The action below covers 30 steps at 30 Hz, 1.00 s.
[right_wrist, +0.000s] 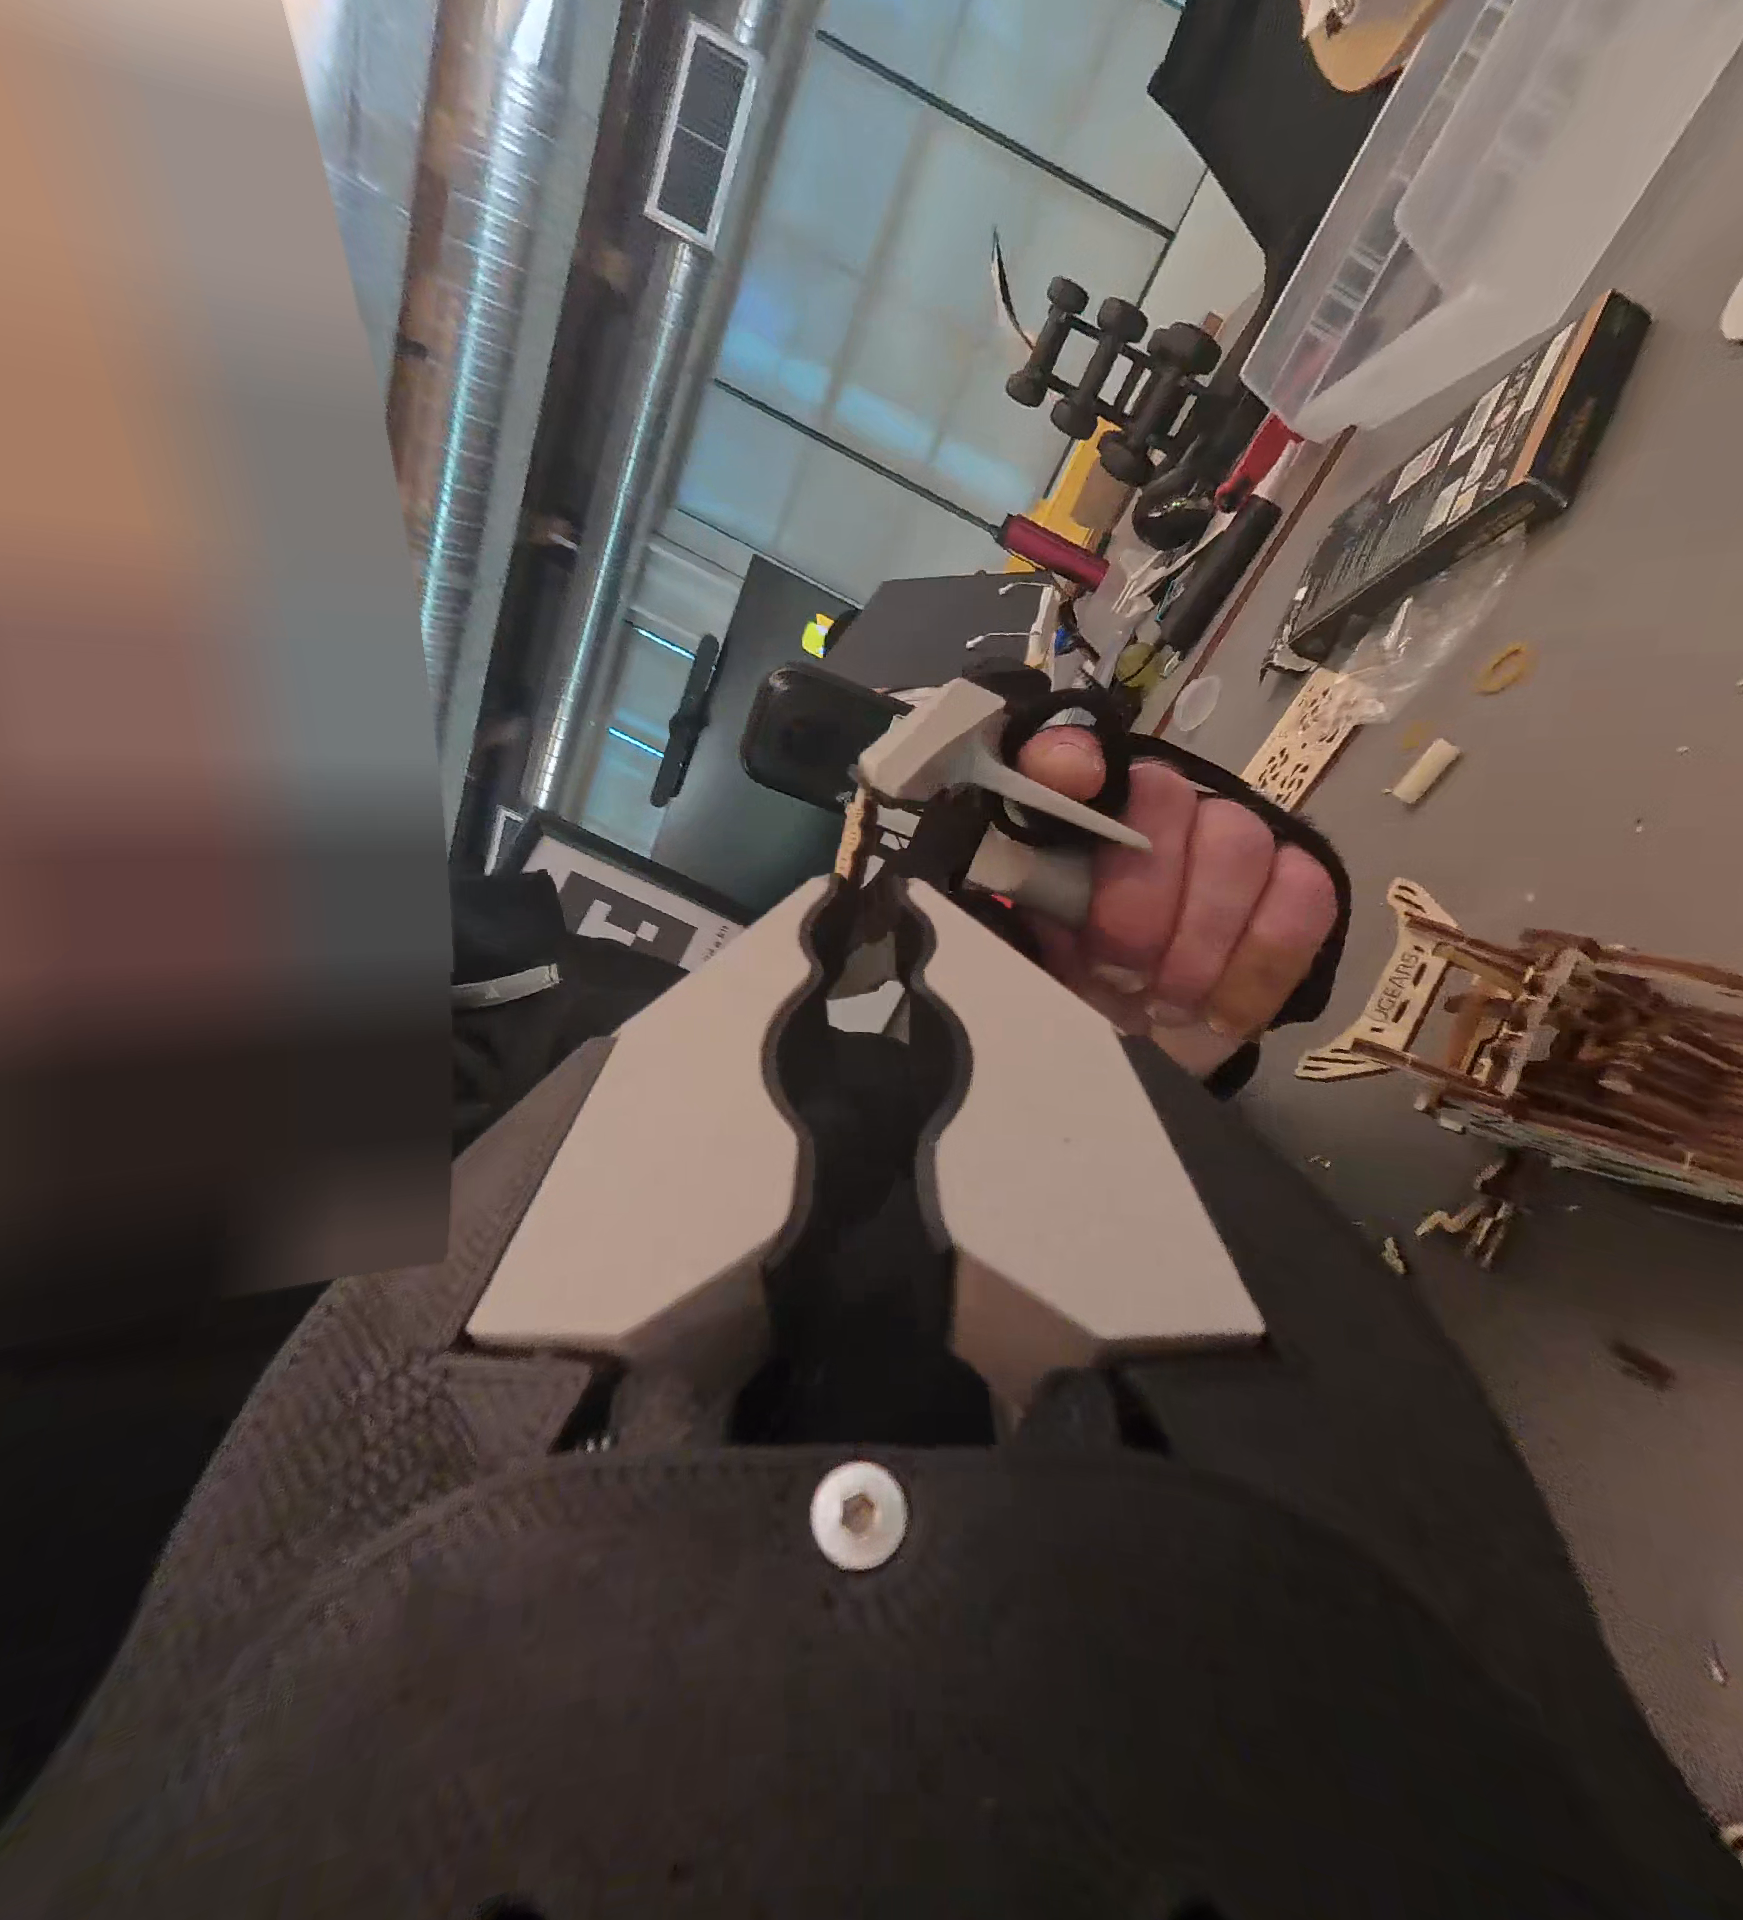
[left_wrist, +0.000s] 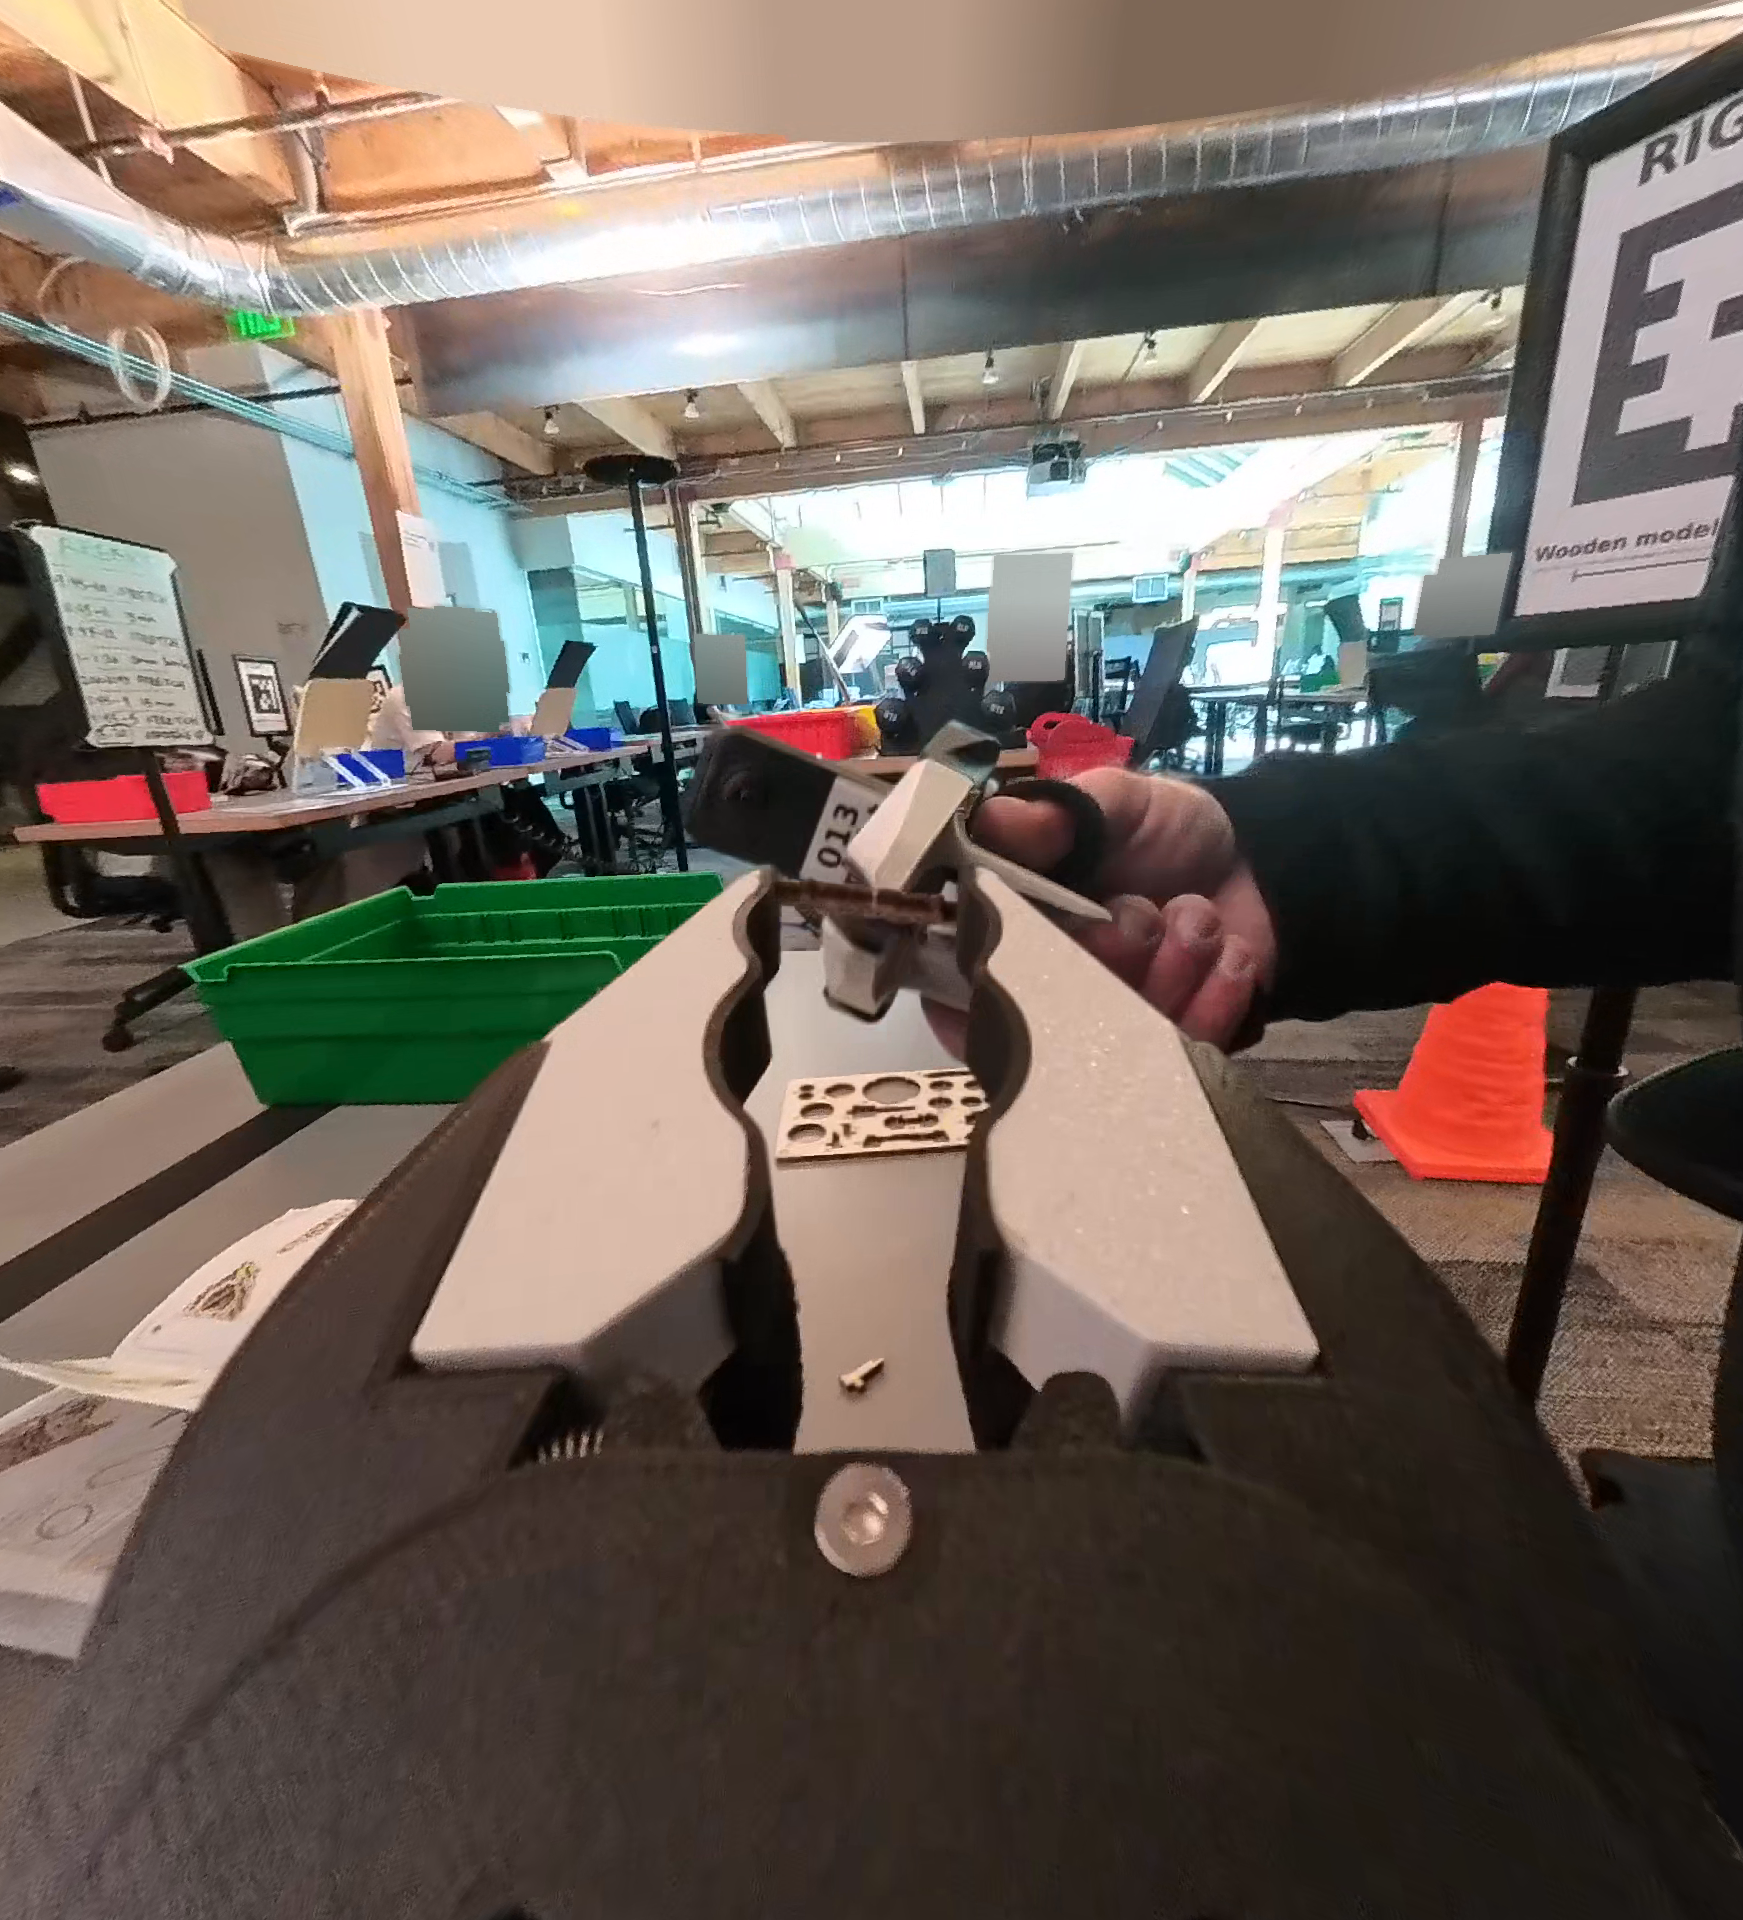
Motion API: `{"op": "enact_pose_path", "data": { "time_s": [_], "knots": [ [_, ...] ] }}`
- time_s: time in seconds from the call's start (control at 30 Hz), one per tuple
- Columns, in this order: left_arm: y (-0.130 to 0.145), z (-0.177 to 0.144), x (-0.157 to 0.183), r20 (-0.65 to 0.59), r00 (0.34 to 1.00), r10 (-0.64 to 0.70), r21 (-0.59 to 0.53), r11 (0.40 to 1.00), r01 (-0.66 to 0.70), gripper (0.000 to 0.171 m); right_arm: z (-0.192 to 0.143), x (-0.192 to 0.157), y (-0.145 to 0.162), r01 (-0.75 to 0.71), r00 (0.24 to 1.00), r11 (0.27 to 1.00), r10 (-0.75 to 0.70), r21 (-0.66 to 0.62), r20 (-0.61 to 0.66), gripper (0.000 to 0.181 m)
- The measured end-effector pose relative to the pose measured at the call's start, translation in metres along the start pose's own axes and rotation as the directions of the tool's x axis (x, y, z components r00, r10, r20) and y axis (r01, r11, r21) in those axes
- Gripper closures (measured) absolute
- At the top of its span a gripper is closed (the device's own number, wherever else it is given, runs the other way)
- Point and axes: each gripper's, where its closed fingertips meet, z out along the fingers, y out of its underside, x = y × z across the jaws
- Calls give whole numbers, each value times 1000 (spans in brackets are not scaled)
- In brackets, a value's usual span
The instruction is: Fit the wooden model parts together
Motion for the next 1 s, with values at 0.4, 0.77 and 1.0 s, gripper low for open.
{"op": "enact_pose_path", "data": {
  "time_s": [0.4, 0.77, 1.0],
  "knots": [
    [13, 4, 0, 0, 1000, -5, -40, 999, 5, 140, 3, 7, -1, 40, 998, 999, -40, 3, -52, 178],
    [100, -35, -38, 193, 980, 44, -648, 756, 94, 111, -48, 100, -10, 252, 603, 919, -394, -303, -693, 181],
    [146, -54, -28, 209, 978, -8, -821, 542, 180, 107, -58, 164, 5, 138, 469, 903, -422, -407, -776, 180]
  ]
}}
